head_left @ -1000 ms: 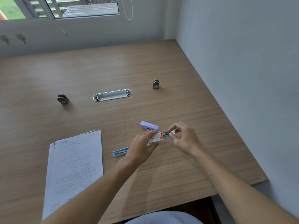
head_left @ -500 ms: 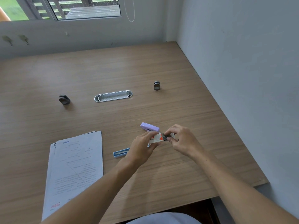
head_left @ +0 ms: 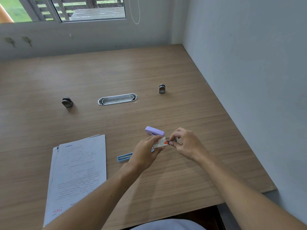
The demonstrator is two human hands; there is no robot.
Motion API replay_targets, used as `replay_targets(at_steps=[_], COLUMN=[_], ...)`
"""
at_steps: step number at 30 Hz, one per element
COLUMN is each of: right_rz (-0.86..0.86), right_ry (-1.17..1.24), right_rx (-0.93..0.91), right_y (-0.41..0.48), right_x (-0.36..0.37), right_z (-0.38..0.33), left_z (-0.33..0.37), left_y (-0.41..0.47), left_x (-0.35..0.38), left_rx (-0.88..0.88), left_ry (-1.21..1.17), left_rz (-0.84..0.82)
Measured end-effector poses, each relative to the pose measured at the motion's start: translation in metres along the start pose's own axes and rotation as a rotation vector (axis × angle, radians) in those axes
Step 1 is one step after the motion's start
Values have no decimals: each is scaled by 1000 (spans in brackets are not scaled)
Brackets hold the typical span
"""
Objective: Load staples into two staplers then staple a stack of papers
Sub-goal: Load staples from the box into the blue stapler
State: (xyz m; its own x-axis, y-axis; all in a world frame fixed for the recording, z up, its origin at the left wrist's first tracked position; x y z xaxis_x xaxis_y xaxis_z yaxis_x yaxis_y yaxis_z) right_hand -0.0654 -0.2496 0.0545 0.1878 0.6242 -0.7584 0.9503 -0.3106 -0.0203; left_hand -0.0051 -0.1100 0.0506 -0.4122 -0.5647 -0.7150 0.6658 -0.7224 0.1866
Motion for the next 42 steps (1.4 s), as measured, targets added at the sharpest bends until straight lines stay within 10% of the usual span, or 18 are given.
replay_targets(at_steps=[24,42], right_rz=[408,260], right_ry=[531,791], right_rx=[369,512], right_y=[-7,-9], right_x=[-43,-17], right_z=[36,65], left_z=[-3,-37], left_y=[0,-50], left_x=[1,58], left_rx=[-6,-62], left_ry=[-7,146], left_rz=[-47,-280])
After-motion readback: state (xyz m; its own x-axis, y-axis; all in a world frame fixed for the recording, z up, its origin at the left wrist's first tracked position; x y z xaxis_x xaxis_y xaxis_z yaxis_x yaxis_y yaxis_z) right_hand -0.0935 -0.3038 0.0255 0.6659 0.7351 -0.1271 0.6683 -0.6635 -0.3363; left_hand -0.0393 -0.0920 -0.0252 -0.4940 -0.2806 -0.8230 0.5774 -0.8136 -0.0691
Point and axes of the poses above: each hand's wrist, its own y-axis towards the middle knuckle, its own x-axis out of the palm, z = x × y, the point moved 10 cm from there along y, towards the middle knuckle, and after that the axes turned 1 degree about -x, right-handed, at the moved point
